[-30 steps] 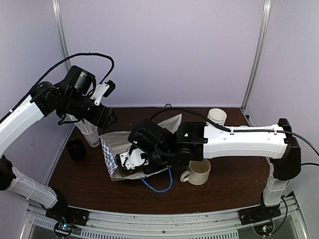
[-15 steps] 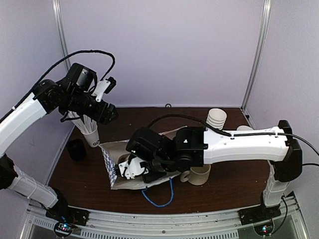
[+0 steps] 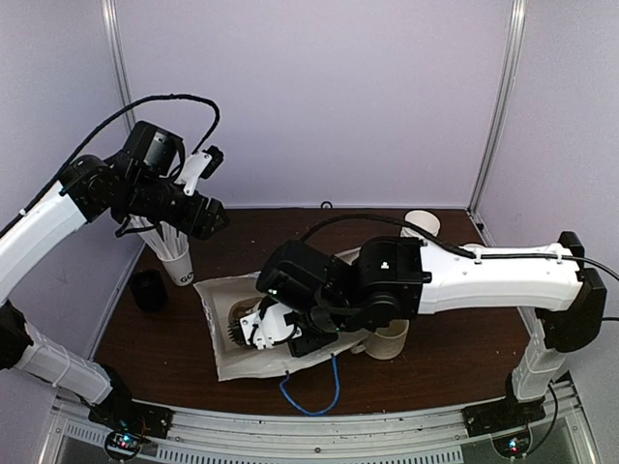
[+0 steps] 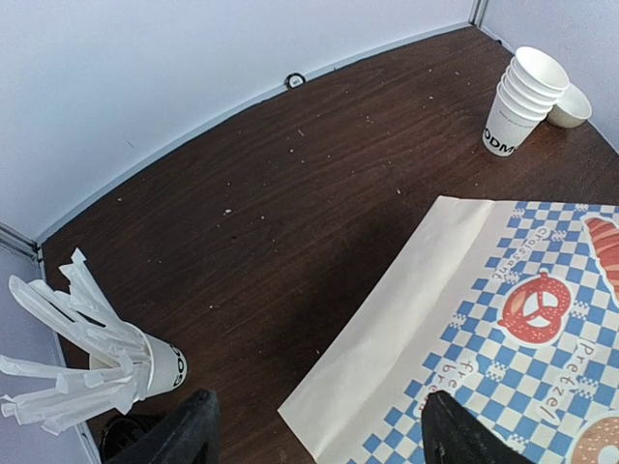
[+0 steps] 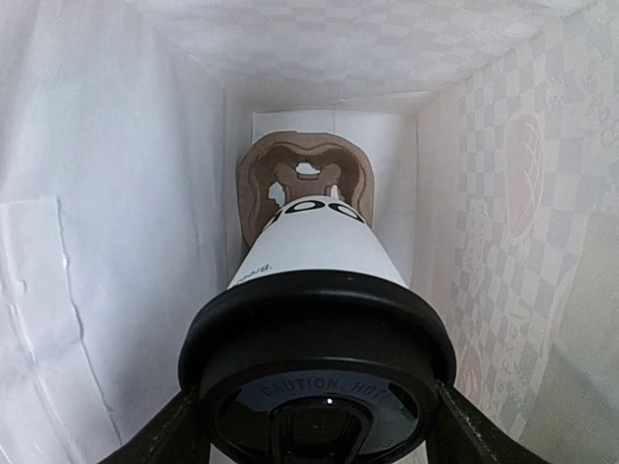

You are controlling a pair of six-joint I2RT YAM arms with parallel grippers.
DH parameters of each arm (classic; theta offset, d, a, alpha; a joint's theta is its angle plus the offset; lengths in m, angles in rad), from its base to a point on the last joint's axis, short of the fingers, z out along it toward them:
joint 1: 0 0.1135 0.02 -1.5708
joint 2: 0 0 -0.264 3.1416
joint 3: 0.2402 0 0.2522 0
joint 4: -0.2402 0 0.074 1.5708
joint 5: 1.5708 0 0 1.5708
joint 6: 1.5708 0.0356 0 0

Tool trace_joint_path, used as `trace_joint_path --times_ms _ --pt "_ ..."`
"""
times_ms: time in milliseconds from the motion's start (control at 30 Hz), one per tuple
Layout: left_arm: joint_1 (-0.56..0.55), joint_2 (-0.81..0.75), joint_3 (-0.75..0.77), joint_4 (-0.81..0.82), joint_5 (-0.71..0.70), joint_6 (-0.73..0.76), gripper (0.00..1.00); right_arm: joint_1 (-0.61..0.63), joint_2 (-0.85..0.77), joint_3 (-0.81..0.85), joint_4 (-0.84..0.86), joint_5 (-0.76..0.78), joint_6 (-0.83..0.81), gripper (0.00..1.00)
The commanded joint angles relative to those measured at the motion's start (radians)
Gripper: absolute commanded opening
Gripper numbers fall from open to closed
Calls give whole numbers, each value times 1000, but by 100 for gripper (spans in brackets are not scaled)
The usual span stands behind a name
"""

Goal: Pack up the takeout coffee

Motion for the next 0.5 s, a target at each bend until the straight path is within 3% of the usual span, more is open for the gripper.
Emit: trace_joint_path --times_ms 0,467 --pt "6 -11 -10 54 22 -4 75 -5 -5 -15 23 41 10 69" --pt "9 -8 -30 60 16 15 76 1 58 -27 133 103 -9 69"
